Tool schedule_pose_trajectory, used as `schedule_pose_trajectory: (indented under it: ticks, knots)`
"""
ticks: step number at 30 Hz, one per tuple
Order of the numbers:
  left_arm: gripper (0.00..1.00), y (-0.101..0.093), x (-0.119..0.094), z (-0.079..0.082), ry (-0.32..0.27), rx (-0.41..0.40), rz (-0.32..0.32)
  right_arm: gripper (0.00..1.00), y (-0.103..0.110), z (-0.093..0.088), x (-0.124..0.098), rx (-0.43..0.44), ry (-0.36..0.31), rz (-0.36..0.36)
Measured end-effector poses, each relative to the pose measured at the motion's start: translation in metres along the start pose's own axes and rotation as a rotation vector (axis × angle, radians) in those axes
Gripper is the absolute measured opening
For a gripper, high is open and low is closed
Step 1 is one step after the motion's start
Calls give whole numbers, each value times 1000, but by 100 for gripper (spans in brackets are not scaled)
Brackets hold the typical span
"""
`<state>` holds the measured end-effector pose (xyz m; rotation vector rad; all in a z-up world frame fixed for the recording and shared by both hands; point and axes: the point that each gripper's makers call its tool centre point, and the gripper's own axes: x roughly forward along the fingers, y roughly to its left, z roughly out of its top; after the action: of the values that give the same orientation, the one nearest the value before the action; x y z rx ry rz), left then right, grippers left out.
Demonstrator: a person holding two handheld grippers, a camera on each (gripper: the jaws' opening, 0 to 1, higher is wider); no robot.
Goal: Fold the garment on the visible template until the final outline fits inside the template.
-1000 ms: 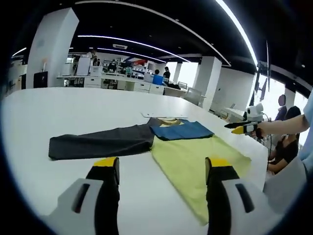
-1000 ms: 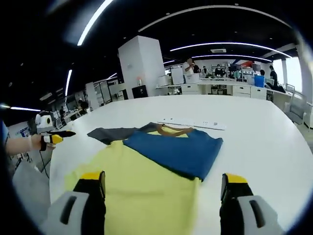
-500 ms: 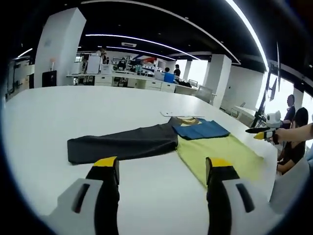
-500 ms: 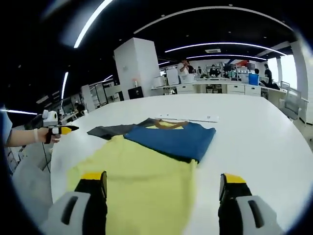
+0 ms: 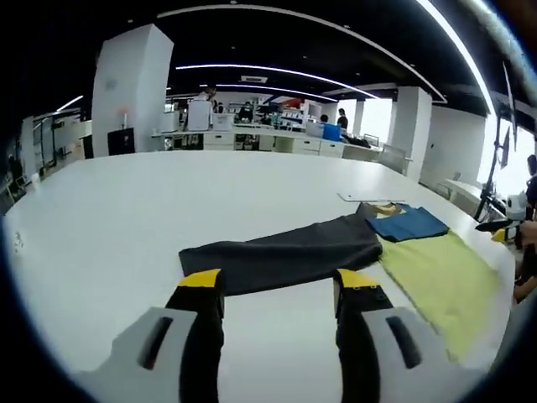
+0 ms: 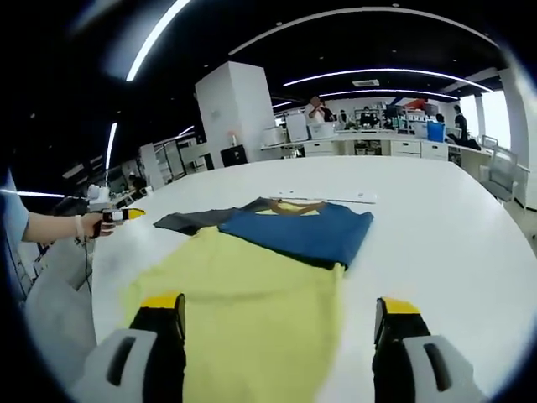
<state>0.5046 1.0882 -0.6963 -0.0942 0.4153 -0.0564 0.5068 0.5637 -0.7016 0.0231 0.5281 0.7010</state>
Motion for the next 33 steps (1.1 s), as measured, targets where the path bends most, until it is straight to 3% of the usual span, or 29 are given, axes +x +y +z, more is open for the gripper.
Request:
schedule_pose_trajectory:
  ticks: [2, 8, 10, 15, 19, 24, 29, 33]
  knots:
    - [49, 16, 4, -8, 31, -32, 56, 93, -1, -3, -3, -8, 9, -9]
    - [46, 45, 23, -31, 88, -140, 113, 93, -4, -7, -14, 2, 17, -28]
    - [46, 53, 31, -34, 83, -162, 115, 93, -7, -8, -18, 8, 24, -40]
    - [44, 65, 41, -39, 87, -192, 129, 93, -10, -8, -27, 15, 22, -59]
    - [42, 69, 49, -44, 103, -168, 135, 93, -14, -10, -30, 19, 28, -75]
    - [30, 79, 48, -47, 114, -135, 187, 92, -16, -8, -34, 17, 25, -85]
    - [9, 82, 51, -48, 124, -102, 207, 91, -16, -12, -34, 33, 22, -94]
    - [4, 86, 53, -45, 111, -150, 208, 91, -11, -16, -35, 29, 32, -91]
